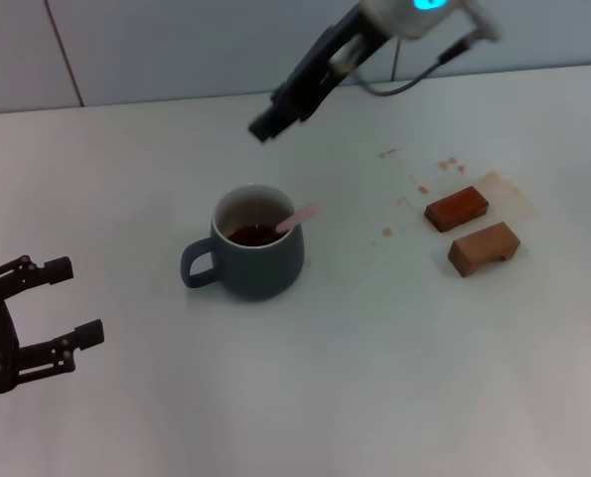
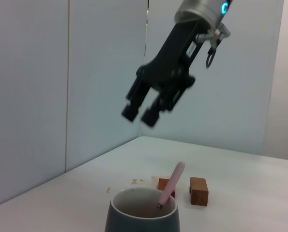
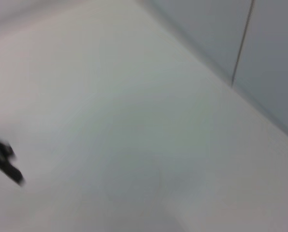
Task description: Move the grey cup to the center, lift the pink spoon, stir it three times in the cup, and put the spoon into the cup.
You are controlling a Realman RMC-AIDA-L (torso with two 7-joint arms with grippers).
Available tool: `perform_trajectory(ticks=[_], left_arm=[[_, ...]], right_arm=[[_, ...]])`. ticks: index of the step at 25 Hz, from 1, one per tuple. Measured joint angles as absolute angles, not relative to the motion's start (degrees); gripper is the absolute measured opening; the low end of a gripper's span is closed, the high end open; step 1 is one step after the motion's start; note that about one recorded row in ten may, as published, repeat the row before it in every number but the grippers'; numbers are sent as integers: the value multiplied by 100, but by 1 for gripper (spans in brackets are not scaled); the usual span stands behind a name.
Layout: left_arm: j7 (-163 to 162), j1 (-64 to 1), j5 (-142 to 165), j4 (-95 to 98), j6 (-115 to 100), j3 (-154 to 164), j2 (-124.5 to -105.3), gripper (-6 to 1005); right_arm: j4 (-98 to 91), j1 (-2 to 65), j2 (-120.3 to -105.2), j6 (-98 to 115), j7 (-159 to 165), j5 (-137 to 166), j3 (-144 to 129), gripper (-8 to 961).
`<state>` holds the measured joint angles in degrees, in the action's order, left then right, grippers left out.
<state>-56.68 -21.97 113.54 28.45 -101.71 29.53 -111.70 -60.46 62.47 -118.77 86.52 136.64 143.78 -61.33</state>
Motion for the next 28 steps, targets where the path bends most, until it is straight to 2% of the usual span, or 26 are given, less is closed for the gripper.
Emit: perform_trajectory(ticks=[5,10,12,14,15,18,23,25,28], left_arm=[[-5702,-2198,11346,2845,-10178,2945,-11169,837],[-5777,-2219,11340,2850,-10179,2944,-11177,837],[-5815,-2235,11337,2852,-10177,2944,-11172,837],[-5862,-2247,11337,2842,-10177,2944,-11153,837],[-5910,-2257,11338,2848,-10177,2944,-11146,837],[-6014,-2285,11347,2871,-10179,2956,-11124,837],[-6325,-2388,11384,2876,-10200,2985,-11038,837],[-6432,-2432,11391,2877,-10203,2989,-11004,837],[-6555,-2492,11429,2875,-10209,3007,-10971,837]], right_arm=[[-6889,4893,-11765,8649,13206,12953,-5935,523],[-7050,3526,-11863,8572,11783,11621,-5420,545],[-6744,3025,-11871,8583,10925,11064,-5234,630],[-6228,2654,-11813,8694,10107,10593,-5063,715],[-5890,2526,-11761,8804,9711,10428,-4947,757],[-4897,2313,-11560,9163,8698,10236,-4521,782],[-3670,2278,-11129,9504,7963,10272,-4125,783],[-3512,2271,-11055,9607,7797,10277,-4117,783],[-3470,2285,-11053,9609,7695,10319,-4146,783]])
